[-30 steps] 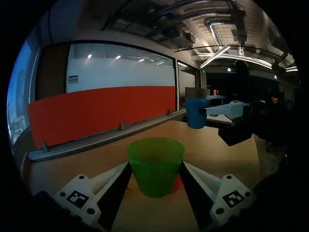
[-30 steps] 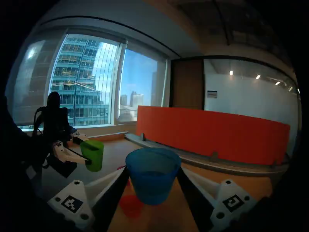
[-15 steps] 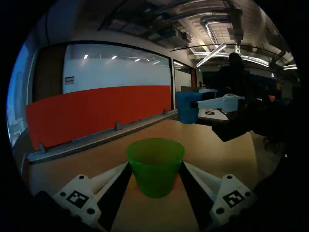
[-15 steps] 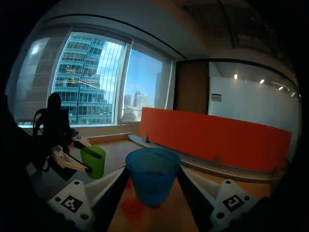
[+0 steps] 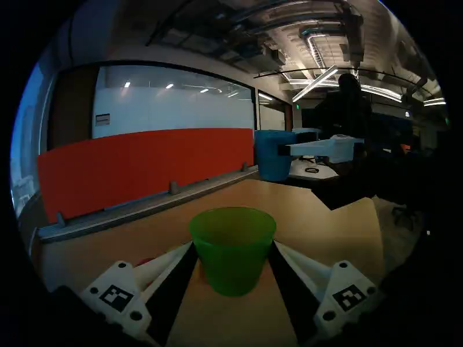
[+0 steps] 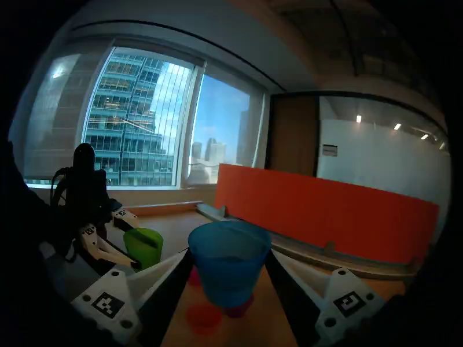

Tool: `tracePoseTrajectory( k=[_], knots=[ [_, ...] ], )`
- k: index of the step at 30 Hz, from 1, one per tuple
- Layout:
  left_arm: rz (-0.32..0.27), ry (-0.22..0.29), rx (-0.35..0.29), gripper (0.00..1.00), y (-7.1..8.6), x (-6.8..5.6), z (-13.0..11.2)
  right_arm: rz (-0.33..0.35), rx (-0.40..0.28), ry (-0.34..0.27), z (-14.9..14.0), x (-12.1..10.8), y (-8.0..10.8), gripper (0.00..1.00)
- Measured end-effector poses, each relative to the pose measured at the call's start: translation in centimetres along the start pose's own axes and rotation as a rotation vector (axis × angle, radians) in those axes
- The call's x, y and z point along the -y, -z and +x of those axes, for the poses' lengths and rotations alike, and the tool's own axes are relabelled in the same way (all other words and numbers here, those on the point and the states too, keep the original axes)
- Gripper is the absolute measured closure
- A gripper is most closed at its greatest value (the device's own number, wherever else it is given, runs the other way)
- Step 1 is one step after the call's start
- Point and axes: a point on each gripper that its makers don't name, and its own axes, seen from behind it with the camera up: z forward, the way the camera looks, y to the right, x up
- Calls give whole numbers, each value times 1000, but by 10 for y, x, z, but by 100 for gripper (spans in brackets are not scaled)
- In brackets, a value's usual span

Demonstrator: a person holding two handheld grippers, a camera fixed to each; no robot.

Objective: Pour water

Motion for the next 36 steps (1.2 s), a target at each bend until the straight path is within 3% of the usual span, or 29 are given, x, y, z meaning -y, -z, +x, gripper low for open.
tracePoseTrajectory(
  k=[12, 36],
  knots=[
    [-13, 2, -36, 18, 0, -6, 6, 33, -10, 45, 15, 7, -6, 11],
    [-35, 11, -83, 18, -1, -19, 17, 97, -13, 212, 44, 20, -23, 11]
  ],
)
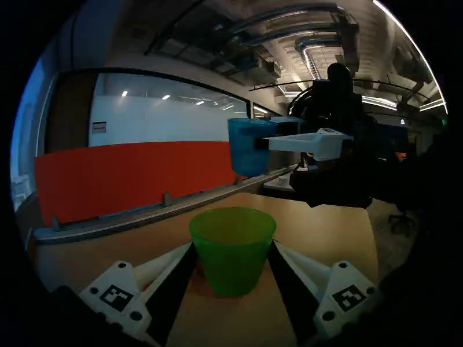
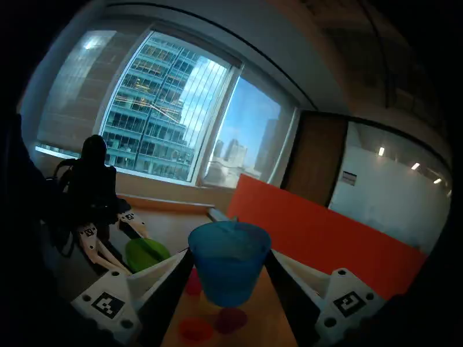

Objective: Pour water

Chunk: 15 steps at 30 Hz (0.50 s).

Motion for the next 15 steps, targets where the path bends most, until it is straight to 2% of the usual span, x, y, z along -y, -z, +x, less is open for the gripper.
tracePoseTrajectory(
  k=[15],
  knots=[
    [-15, -3, -13, 18, -2, -6, 4, 10, 0, 116, 17, -1, -9, 11]
  ],
)
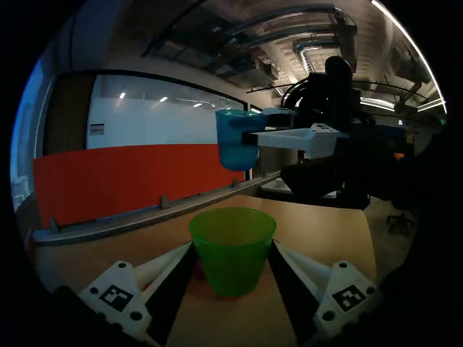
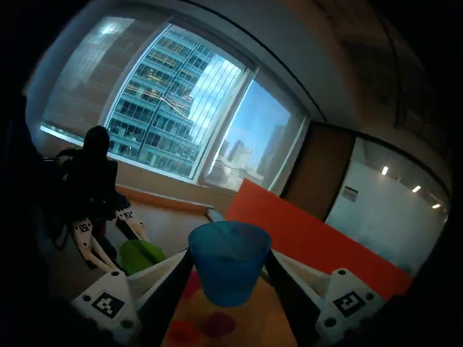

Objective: Pour water

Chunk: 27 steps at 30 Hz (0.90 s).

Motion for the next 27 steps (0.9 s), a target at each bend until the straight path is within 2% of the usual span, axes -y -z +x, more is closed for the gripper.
tracePoseTrajectory(
  k=[10, 27],
  knots=[
    [-7, -1, 1, 18, 0, -3, 0, 3, -5, 73, 8, -2, -7, 11],
    [-15, -4, -1, 18, -2, -6, 1, -6, -14, 231, 15, -5, -16, 11]
  ],
)
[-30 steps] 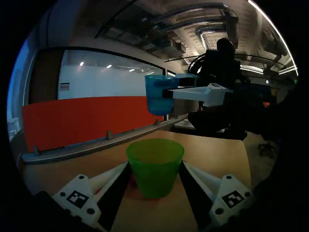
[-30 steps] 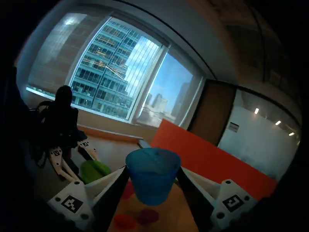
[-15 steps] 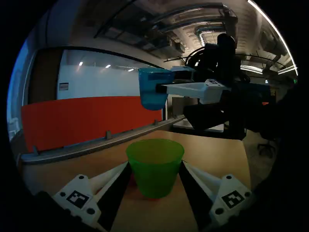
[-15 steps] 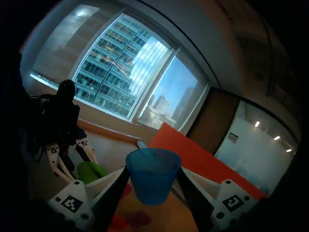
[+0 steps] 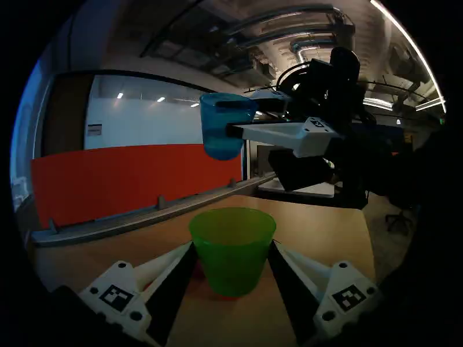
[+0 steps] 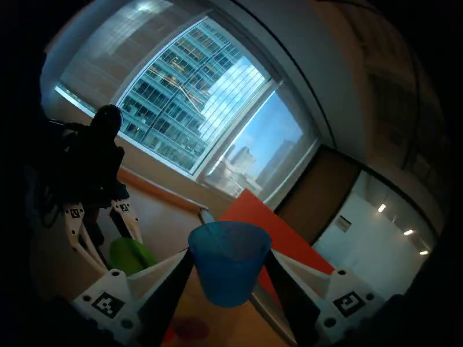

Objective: Pour water

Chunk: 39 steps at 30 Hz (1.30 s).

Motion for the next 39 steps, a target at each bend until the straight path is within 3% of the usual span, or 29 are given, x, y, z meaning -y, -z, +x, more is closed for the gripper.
tracePoseTrajectory(
  k=[39],
  knots=[
    [-8, -10, -4, 18, -4, -6, 6, -43, -10, 348, 16, -18, -10, 12]
  ],
)
